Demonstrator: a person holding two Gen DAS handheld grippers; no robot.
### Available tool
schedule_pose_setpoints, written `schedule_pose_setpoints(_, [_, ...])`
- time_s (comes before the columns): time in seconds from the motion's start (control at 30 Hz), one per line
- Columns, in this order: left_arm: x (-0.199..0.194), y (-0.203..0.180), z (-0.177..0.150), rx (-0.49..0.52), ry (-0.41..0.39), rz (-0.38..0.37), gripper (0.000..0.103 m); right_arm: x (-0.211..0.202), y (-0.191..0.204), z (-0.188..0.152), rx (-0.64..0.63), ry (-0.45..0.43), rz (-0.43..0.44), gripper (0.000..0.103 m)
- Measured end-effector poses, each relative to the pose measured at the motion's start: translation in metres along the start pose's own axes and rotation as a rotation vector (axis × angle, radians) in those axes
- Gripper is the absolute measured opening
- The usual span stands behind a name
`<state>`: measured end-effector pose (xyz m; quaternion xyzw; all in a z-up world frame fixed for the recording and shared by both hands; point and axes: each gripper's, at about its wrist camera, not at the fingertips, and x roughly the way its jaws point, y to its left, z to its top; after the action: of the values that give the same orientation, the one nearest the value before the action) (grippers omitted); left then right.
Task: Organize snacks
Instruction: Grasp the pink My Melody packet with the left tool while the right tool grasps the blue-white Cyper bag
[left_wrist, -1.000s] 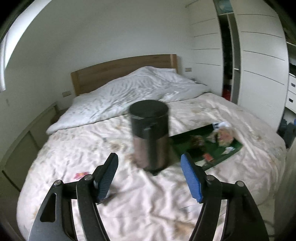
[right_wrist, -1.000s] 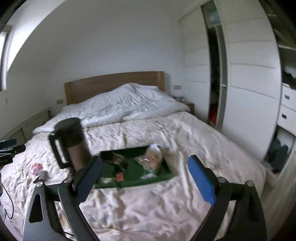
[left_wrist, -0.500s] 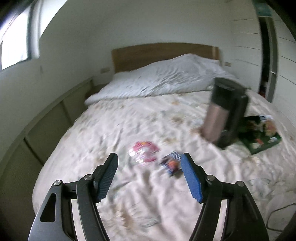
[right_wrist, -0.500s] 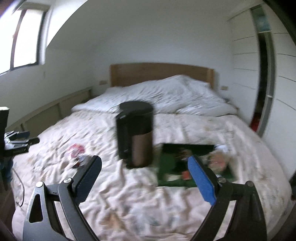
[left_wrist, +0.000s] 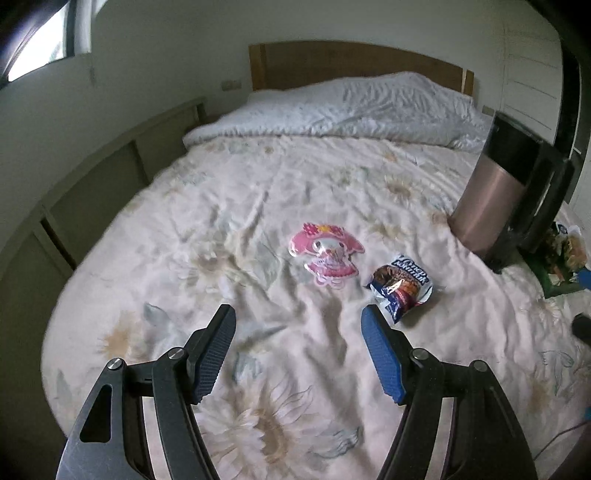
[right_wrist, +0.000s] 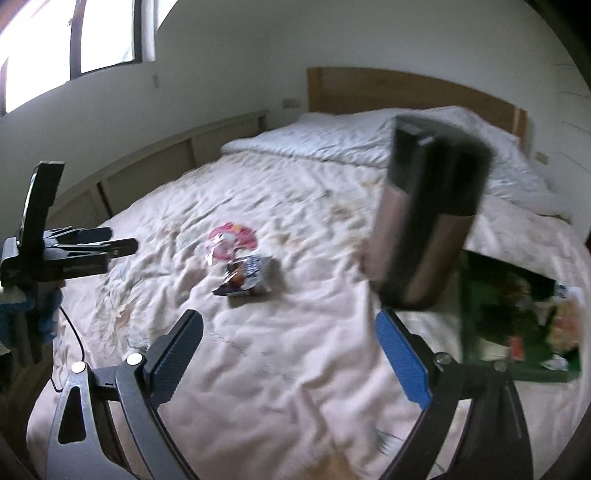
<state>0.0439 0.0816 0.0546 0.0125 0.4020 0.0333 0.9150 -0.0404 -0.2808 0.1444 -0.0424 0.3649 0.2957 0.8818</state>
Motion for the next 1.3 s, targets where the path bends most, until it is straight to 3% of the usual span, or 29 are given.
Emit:
schedule_pose_setpoints(0.33, [0.094,-0.019,0.037,-0.004,0.135,-0.110,0.065,0.106,0.027,0.009,-0.075,0.077,0.101,0.103])
schedule_pose_setpoints(0.53, [0.153,-0.031,0.049,0.031,0.232,-0.091,0.065,0.162,0.038,0.010,-0.099,0.120,0.129,0.103])
schedule_pose_setpoints(0.77, [0.185,-0.042,0.051,0.094,0.274,-0.052,0.065,0.197,0.047,0.017,-0.135,0.141,0.132,0.103])
schedule_pose_setpoints(1.03, [0.197,-0.038,0.056,0.095,0.288,-0.074,0.061,0.221,0.052,0.026,-0.135,0.163,0.127,0.103])
schedule_pose_setpoints(1.1, [0.197,-0.037,0.058,0.100,0.287,-0.077,0.056,0.225,0.050,0.027,-0.124,0.175,0.126,0.083])
schedule_pose_setpoints(1.3, [0.197,-0.031,0.060,0.079,0.278,-0.093,0.039,0.225,0.043,0.026,-0.094,0.176,0.175,0.073])
